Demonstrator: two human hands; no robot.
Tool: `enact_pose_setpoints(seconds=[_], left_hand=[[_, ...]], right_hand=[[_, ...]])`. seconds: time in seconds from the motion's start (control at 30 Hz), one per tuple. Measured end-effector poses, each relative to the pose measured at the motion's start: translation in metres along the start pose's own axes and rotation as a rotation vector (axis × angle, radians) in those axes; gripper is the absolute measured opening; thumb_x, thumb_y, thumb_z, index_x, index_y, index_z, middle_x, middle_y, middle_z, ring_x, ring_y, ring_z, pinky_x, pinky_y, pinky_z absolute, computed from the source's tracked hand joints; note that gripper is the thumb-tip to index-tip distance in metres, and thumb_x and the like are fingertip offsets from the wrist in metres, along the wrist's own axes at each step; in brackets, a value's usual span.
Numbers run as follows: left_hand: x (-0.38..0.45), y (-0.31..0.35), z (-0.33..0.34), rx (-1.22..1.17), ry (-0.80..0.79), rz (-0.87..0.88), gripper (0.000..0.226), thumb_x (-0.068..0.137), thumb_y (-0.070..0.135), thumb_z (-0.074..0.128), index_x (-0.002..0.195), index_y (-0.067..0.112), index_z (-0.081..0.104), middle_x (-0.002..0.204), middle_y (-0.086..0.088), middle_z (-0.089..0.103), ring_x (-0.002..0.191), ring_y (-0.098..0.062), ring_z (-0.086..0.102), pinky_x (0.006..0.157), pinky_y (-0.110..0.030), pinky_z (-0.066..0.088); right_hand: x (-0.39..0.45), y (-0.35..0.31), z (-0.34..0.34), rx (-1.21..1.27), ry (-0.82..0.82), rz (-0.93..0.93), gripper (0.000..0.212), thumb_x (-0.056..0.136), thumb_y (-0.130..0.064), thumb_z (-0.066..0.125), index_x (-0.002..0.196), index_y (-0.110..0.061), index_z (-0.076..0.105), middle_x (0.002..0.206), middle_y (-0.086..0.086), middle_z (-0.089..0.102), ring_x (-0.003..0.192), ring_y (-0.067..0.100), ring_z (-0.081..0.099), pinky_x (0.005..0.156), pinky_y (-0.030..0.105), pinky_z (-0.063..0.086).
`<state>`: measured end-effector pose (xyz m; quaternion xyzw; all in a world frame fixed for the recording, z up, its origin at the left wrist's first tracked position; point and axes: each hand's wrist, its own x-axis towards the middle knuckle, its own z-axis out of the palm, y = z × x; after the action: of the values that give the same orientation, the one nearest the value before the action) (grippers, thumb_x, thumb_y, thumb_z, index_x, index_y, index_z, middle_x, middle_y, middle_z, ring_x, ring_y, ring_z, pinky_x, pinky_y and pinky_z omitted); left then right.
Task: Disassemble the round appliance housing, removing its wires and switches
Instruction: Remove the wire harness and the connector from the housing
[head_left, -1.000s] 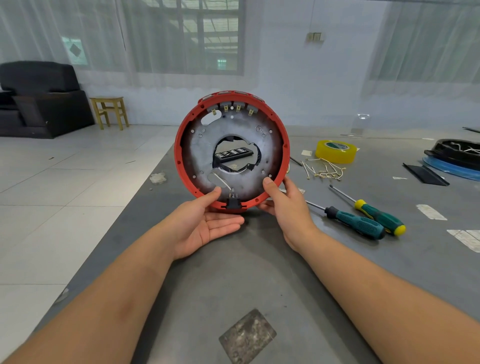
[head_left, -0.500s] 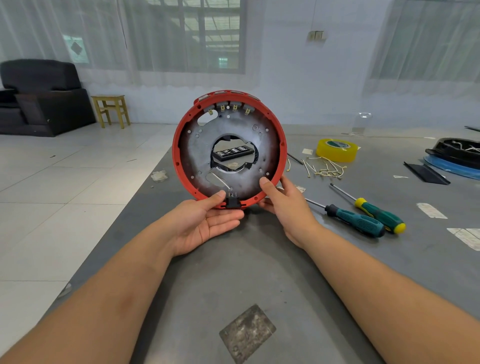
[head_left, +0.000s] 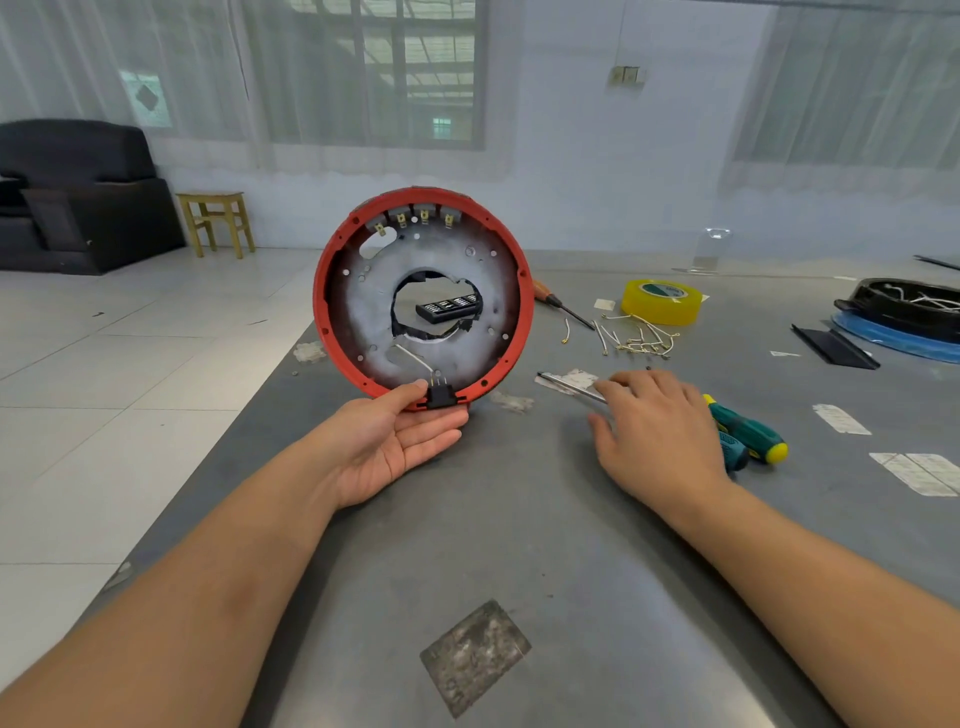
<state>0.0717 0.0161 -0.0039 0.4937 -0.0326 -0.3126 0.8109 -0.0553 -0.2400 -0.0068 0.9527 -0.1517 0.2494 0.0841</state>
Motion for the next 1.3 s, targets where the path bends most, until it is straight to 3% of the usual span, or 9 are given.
enact_pose_setpoints(seconds=[0.1, 0.27, 0.43, 0.67, 0.8, 0.9, 1.1, 1.3], left_hand=[[0.0, 0.0, 0.0, -0.023, 0.017, 0.005, 0.023, 0.108, 0.015, 0.056, 0.121, -0.002, 0.063, 0.113, -0.029, 0.075, 0.099, -0.032, 0.079, 0.068, -0.037, 0.066], [0.0, 0.0, 0.0, -0.036, 0.032, 0.005, 0.023, 0.108, 0.015, 0.054, 0.12, -0.003, 0.063, 0.112, -0.029, 0.076, 0.097, -0.03, 0.079, 0.065, -0.036, 0.066], [-0.001, 0.0, 0.002, -0.037, 0.03, 0.006, 0.025, 0.11, 0.015, 0.052, 0.119, -0.005, 0.063, 0.111, -0.03, 0.075, 0.096, -0.031, 0.08, 0.066, -0.037, 0.066], [-0.001, 0.0, 0.002, -0.058, 0.046, 0.026, 0.019, 0.111, 0.011, 0.048, 0.116, -0.003, 0.059, 0.108, -0.033, 0.074, 0.094, -0.034, 0.079, 0.066, -0.04, 0.066], [-0.001, 0.0, 0.002, -0.056, 0.051, 0.033, 0.017, 0.11, 0.009, 0.047, 0.113, -0.003, 0.058, 0.108, -0.033, 0.074, 0.095, -0.035, 0.079, 0.066, -0.041, 0.066], [-0.001, -0.001, 0.002, -0.055, 0.059, 0.04, 0.022, 0.109, 0.006, 0.045, 0.123, -0.006, 0.056, 0.108, -0.034, 0.074, 0.095, -0.036, 0.079, 0.064, -0.041, 0.065], [-0.001, -0.003, 0.006, -0.027, 0.095, 0.063, 0.029, 0.106, 0.003, 0.042, 0.127, -0.011, 0.055, 0.104, -0.034, 0.075, 0.092, -0.036, 0.079, 0.062, -0.04, 0.065], [-0.004, -0.004, 0.011, 0.018, 0.108, 0.076, 0.021, 0.105, 0.0, 0.04, 0.115, -0.01, 0.056, 0.097, -0.035, 0.075, 0.089, -0.038, 0.079, 0.062, -0.041, 0.065]], right_hand=[[0.004, 0.005, 0.003, -0.113, -0.139, 0.119, 0.041, 0.099, -0.049, 0.044, 0.126, -0.026, 0.064, 0.127, 0.001, 0.061, 0.12, 0.026, 0.054, 0.098, 0.041, 0.041], [0.01, 0.004, 0.004, -0.06, -0.244, 0.183, 0.039, 0.101, -0.047, 0.038, 0.118, -0.022, 0.063, 0.122, 0.008, 0.061, 0.117, 0.031, 0.056, 0.094, 0.043, 0.045], [0.011, 0.006, 0.005, 0.027, -0.235, 0.093, 0.029, 0.104, -0.043, 0.04, 0.113, -0.026, 0.06, 0.114, 0.004, 0.06, 0.108, 0.027, 0.057, 0.083, 0.039, 0.048], [0.009, 0.014, 0.0, 0.199, -0.234, -0.18, 0.018, 0.104, -0.043, 0.042, 0.111, -0.038, 0.058, 0.106, -0.01, 0.056, 0.102, 0.017, 0.055, 0.073, 0.033, 0.048], [0.008, 0.023, -0.008, 0.354, -0.158, -0.274, 0.019, 0.105, -0.04, 0.043, 0.114, -0.037, 0.06, 0.101, -0.014, 0.055, 0.097, 0.012, 0.053, 0.074, 0.033, 0.047], [0.007, 0.02, -0.012, 0.372, -0.033, -0.306, 0.022, 0.106, -0.038, 0.042, 0.118, -0.034, 0.061, 0.098, -0.011, 0.057, 0.09, 0.013, 0.05, 0.074, 0.038, 0.05], [0.009, 0.001, -0.019, 0.172, 0.138, -0.374, 0.022, 0.104, -0.028, 0.055, 0.119, -0.024, 0.07, 0.093, 0.004, 0.067, 0.081, 0.03, 0.058, 0.062, 0.041, 0.05], [0.014, -0.006, -0.024, -0.015, 0.223, -0.392, 0.025, 0.101, -0.018, 0.059, 0.122, -0.029, 0.065, 0.096, 0.002, 0.063, 0.086, 0.029, 0.055, 0.072, 0.041, 0.044]])
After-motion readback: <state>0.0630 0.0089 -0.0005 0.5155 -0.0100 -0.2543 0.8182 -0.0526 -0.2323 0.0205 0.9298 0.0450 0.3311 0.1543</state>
